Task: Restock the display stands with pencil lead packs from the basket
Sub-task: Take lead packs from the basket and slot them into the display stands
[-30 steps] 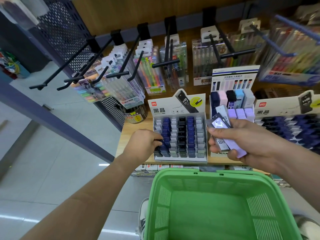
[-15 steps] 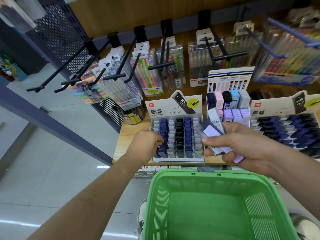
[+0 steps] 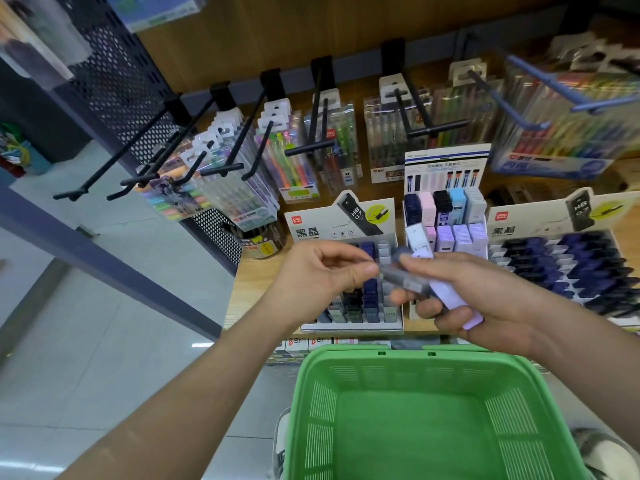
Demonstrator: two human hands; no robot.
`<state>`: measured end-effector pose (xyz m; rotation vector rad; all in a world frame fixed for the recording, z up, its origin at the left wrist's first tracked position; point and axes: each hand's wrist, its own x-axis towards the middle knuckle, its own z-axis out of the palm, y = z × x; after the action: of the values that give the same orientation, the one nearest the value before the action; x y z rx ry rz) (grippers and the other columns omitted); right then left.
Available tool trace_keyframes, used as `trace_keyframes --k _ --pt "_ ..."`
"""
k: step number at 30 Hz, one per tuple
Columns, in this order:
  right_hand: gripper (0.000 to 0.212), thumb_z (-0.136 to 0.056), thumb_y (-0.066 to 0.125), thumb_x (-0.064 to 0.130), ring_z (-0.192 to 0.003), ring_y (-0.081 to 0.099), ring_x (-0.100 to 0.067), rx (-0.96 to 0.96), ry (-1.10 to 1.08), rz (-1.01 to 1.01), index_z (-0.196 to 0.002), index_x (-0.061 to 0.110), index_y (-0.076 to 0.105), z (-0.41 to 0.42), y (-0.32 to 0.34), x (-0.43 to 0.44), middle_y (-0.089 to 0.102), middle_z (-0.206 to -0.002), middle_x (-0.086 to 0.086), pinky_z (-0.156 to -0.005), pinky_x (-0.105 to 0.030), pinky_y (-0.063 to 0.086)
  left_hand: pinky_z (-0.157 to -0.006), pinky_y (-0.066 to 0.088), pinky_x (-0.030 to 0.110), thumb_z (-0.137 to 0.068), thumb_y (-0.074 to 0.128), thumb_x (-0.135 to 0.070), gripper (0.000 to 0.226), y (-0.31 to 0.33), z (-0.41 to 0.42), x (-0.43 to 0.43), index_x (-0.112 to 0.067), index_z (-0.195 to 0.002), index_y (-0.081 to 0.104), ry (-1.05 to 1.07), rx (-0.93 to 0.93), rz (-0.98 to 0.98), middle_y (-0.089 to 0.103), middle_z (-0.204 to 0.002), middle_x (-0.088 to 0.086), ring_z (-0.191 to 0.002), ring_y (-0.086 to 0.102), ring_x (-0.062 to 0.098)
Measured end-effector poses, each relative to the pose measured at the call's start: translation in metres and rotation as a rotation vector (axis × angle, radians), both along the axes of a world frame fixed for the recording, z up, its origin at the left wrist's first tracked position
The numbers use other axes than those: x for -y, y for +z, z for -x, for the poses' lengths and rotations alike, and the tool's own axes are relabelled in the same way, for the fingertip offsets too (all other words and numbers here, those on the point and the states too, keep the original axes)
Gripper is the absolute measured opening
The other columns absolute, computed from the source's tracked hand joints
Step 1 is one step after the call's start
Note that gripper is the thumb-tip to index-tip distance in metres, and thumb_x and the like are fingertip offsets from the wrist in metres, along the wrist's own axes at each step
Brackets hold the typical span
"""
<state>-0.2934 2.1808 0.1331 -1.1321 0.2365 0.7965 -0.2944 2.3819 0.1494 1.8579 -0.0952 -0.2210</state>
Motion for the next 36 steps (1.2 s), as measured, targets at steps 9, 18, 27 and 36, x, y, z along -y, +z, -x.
trace_keyframes --k 9,18,27,36 --pt "0.027 -0.069 0.074 0.019 -0.051 0.046 -0.006 0.085 -0.269 -0.069 -0.092 0.008 0.067 0.0 -0.001 0.008 0.062 -0.07 -0.002 -0.029 -0.013 0.025 -0.052 0.052 0.021 -0.086 0.067 -0.021 0.006 -0.006 0.011 0.021 -0.017 -0.084 0.063 -0.112 -0.267 0.15 0.072 -0.072 0.012 -0.055 0.064 0.016" --pt "0.047 -0.072 0.073 0.022 -0.04 0.045 -0.004 0.098 -0.189 -0.1 -0.112 -0.002 0.066 0.018 0.005 0.025 0.064 -0.073 -0.006 -0.029 -0.015 0.028 -0.07 0.056 0.027 -0.063 0.08 -0.025 0.032 0.002 0.015 0.054 -0.027 -0.094 0.074 -0.111 -0.023 0.17 0.069 -0.083 0.001 -0.076 0.062 0.019" --pt "0.023 -0.092 0.064 0.026 -0.052 0.042 -0.011 0.032 -0.16 -0.019 -0.103 0.007 0.067 0.03 0.008 0.085 0.061 -0.073 -0.008 -0.033 -0.016 0.026 -0.059 0.055 0.023 -0.063 0.08 -0.023 0.022 0.011 0.012 0.098 -0.011 -0.08 0.071 0.01 0.009 0.236 0.073 -0.075 0.013 -0.063 0.068 0.018" --pt "0.018 -0.094 0.062 0.024 -0.05 0.063 -0.009 0.124 -0.635 0.25 -0.1 0.007 0.065 0.037 0.02 0.204 0.068 -0.079 -0.009 -0.041 -0.018 0.046 -0.068 0.055 0.017 -0.088 0.066 -0.007 0.015 -0.023 -0.036 0.187 -0.005 -0.102 0.071 -0.051 0.109 -0.13 0.07 -0.076 0.001 -0.065 0.067 0.007"
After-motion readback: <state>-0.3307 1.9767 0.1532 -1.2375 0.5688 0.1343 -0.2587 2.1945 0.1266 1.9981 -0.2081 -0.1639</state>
